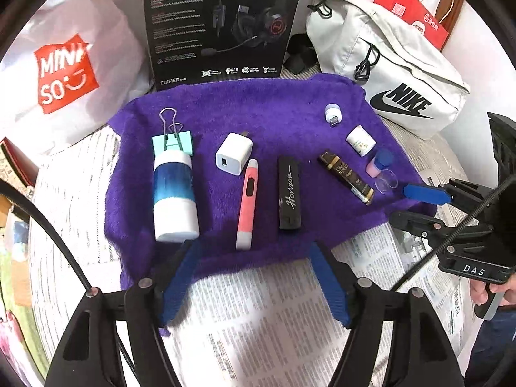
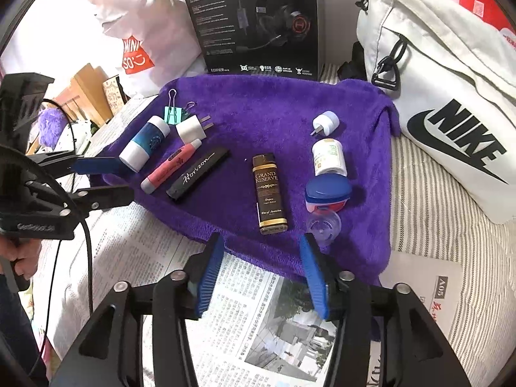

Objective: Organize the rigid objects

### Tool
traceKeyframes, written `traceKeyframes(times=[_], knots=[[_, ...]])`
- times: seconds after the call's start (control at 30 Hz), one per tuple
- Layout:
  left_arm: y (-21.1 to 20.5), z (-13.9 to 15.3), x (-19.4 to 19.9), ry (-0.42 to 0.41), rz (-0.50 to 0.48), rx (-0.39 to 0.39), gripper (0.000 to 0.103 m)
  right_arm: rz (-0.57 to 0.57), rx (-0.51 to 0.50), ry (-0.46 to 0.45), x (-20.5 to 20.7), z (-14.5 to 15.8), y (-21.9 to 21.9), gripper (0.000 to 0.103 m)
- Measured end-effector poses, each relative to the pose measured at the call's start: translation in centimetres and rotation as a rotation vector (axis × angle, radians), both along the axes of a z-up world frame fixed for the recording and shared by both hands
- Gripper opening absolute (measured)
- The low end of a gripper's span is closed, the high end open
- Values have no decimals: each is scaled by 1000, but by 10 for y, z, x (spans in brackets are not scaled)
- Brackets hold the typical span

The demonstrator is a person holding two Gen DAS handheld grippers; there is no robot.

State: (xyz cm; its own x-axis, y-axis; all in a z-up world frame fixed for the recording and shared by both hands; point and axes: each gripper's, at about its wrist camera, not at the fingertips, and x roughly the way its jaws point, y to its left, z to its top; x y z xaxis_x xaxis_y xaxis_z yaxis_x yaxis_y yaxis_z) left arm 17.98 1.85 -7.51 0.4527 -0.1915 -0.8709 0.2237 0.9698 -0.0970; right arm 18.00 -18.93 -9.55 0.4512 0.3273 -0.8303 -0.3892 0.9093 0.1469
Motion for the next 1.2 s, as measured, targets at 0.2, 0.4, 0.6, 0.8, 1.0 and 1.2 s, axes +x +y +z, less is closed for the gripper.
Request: traceKeyframes(times=[0.2, 0.4, 0.6, 0.8, 1.0, 1.2], knots=[[3, 11, -24, -28, 25, -25, 83, -32, -18, -7, -16, 6, -5, 63], [1, 31, -50, -91, 49, -30, 98, -62, -33, -37, -39, 21, -10, 69], [-3, 55, -71, -158, 89, -16, 102, -113, -41, -112, -62, 44, -17, 88], [-4, 76, -92, -235, 157, -7, 102, -178, -44, -138, -81, 57, -22, 98], [-9, 87, -109, -292, 229, 32, 102, -225, -76, -187, -99, 71, -27, 101], [-18, 86, -119, -301, 220, 18, 102, -243, -62, -200, -112, 82, -33, 102]])
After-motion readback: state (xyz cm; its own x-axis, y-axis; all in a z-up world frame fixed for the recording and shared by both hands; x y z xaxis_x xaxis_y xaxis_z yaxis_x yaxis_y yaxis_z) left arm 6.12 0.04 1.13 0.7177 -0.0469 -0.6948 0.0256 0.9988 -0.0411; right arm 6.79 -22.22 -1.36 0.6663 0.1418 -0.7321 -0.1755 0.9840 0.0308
